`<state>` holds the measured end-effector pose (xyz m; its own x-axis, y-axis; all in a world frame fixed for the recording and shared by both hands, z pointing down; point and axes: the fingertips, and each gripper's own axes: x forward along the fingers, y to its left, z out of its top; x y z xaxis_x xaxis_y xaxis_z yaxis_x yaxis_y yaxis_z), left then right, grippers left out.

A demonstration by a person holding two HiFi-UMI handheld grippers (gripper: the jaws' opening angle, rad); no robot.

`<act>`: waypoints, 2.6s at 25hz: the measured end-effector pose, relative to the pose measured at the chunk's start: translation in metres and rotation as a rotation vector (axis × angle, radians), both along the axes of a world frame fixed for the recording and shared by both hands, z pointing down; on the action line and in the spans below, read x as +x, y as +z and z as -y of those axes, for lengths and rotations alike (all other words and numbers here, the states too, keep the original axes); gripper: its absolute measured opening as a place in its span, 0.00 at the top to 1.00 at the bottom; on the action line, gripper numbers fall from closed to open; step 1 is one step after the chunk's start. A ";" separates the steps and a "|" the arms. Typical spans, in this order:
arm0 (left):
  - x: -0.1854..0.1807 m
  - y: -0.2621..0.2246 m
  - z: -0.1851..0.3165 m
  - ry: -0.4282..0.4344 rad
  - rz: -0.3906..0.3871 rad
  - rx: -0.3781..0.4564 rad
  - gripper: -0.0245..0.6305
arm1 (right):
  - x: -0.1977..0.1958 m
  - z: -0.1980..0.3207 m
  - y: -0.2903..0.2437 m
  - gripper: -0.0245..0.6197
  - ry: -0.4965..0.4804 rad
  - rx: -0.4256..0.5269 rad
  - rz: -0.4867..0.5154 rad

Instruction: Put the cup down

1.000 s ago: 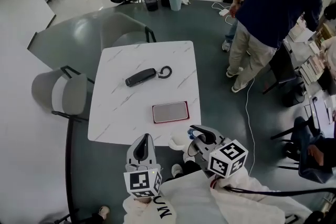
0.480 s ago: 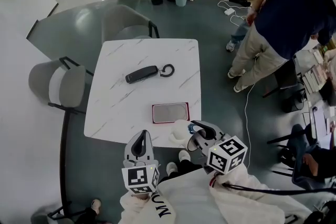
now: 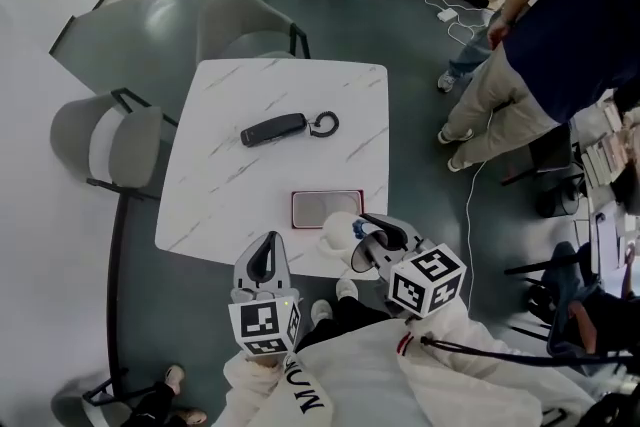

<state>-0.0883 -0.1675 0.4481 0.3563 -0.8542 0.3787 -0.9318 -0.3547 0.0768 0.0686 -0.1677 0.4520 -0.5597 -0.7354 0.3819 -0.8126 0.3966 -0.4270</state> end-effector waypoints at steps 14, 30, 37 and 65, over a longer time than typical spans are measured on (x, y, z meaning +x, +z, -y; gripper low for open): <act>-0.011 0.057 0.042 -0.029 0.012 -0.089 0.95 | -0.013 0.052 0.040 0.89 -0.074 -0.051 -0.108; -0.025 0.121 0.057 -0.091 0.054 -0.188 0.95 | -0.041 0.081 0.113 0.89 -0.242 -0.151 -0.300; -0.027 0.140 0.061 -0.114 0.033 -0.223 0.95 | -0.051 0.085 0.137 0.89 -0.300 -0.192 -0.358; -0.032 0.174 0.067 -0.129 0.036 -0.280 0.95 | -0.070 0.096 0.209 0.89 -0.456 -0.358 -0.506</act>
<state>-0.1203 -0.2346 0.6217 0.2343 -0.7520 0.6161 -0.9716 -0.2034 0.1212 -0.0013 -0.2641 0.6612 -0.4720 -0.2571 0.8433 -0.7322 0.6471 -0.2125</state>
